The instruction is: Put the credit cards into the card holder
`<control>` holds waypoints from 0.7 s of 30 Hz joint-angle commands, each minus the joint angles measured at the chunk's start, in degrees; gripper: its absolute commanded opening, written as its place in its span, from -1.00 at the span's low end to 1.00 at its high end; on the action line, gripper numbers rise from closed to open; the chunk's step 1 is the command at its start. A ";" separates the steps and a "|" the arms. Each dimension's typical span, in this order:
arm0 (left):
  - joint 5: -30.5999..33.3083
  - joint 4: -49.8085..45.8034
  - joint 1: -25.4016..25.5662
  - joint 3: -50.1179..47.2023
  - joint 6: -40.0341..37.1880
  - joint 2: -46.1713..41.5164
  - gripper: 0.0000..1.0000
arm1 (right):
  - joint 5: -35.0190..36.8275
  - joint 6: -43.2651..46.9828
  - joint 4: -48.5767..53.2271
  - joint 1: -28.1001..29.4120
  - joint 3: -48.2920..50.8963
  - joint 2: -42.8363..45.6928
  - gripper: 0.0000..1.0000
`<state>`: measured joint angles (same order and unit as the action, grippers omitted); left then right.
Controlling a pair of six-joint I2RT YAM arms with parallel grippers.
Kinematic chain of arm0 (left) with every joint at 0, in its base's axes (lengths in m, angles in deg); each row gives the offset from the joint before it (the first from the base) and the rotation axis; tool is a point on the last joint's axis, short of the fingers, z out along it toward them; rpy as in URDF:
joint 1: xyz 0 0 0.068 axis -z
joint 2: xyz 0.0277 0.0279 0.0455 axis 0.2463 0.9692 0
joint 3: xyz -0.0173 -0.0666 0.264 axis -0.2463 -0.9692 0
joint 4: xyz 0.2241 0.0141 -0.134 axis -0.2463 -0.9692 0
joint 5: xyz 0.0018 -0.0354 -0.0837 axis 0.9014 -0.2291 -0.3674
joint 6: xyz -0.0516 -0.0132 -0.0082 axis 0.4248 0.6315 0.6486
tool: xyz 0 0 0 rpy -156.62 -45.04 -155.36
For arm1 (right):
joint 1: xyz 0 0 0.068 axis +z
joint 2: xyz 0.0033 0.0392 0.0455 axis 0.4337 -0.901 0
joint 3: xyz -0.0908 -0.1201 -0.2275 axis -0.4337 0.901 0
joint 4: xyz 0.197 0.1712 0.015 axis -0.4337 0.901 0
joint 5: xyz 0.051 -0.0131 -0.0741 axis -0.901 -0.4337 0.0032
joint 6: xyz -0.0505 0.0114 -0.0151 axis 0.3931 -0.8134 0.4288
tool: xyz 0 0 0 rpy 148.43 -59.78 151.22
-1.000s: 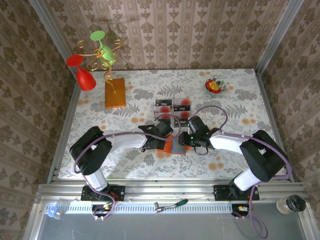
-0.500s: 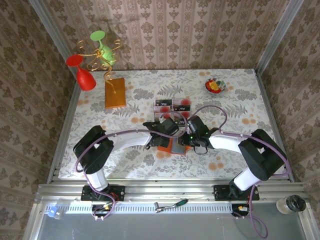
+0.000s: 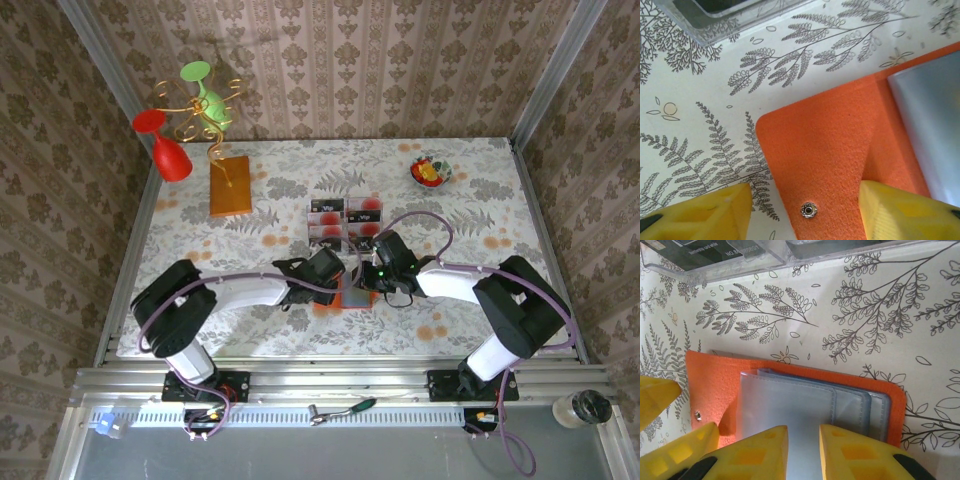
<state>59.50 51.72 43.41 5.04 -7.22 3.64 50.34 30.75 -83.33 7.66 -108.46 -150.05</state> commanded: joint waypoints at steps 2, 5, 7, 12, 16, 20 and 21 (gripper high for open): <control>-2.53 7.28 0.12 -3.30 -2.28 -3.40 0.23 | -1.44 -1.67 -0.54 -0.19 -0.85 -1.14 -0.50; -3.42 9.28 0.16 -4.34 -3.15 -4.16 0.26 | -1.48 -2.28 -1.21 -0.14 -0.23 -1.00 -0.50; -4.17 10.28 0.18 -4.45 -3.83 -4.01 0.29 | -1.38 -2.79 -1.85 -0.14 0.29 -0.94 -0.50; -5.75 12.55 0.16 -4.64 -5.29 -3.54 0.32 | -1.73 -3.96 -3.27 -0.16 1.12 -0.70 -0.51; -5.37 12.43 0.12 -4.67 -5.33 -3.42 0.34 | -1.97 -4.73 -3.68 -0.14 1.21 -0.18 -0.51; -5.36 12.92 0.14 -5.24 -5.22 -3.21 0.34 | -2.55 -5.93 -4.58 -0.15 1.39 -0.05 -0.51; -5.38 13.13 0.08 -5.48 -5.22 -3.27 0.34 | -2.45 -5.99 -4.42 -0.16 1.30 -0.01 -0.51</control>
<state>54.56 63.68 43.41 0.71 -11.28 0.93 49.05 26.07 -86.90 7.66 -107.98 -150.27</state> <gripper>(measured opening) 0.668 0.247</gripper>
